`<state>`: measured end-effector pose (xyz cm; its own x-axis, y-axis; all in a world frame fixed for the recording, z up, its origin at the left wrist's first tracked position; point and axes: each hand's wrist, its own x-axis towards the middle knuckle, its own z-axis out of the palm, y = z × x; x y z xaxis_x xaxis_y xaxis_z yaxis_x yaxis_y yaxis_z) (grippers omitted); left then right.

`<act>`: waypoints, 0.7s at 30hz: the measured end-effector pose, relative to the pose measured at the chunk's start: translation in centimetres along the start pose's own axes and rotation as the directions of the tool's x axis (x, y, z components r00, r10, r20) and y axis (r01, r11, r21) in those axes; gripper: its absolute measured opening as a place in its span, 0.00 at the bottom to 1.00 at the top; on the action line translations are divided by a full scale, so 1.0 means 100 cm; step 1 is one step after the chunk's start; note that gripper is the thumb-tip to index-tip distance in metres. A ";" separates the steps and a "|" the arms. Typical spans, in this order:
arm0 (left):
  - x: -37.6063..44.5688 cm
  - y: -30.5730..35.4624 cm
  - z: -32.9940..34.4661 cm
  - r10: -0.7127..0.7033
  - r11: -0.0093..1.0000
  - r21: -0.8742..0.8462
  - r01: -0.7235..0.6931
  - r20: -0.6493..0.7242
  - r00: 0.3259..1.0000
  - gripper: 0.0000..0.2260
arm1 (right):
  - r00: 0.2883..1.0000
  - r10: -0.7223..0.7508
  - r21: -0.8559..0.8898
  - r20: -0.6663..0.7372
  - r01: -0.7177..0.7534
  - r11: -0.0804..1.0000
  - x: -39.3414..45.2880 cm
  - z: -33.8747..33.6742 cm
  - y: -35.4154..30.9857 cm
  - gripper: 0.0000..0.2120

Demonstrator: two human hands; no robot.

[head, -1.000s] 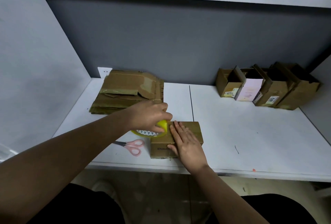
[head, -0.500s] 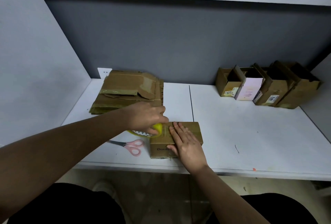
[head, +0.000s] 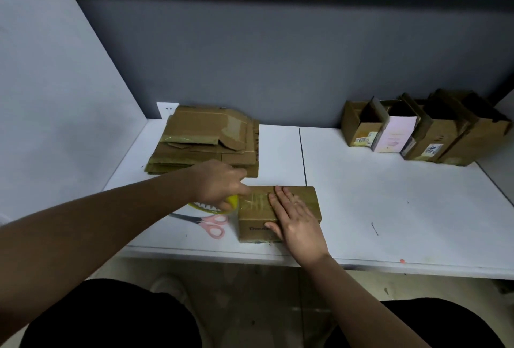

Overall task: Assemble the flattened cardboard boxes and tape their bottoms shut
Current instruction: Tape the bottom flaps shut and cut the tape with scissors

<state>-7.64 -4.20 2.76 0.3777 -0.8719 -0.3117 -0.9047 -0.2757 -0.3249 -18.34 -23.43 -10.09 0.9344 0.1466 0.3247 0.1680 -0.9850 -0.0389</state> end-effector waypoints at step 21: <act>-0.016 0.021 0.064 -0.402 0.735 -0.638 0.229 -0.137 0.906 0.21 | 0.982 0.146 -0.063 0.124 -0.139 0.988 0.005 -0.011 -0.031 0.33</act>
<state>-8.89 -0.82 -3.11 0.6783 -0.7342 -0.0294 -0.7041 -0.6609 0.2595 -18.75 -20.36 -8.77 0.9805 0.0117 0.1962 0.0167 -0.9996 -0.0239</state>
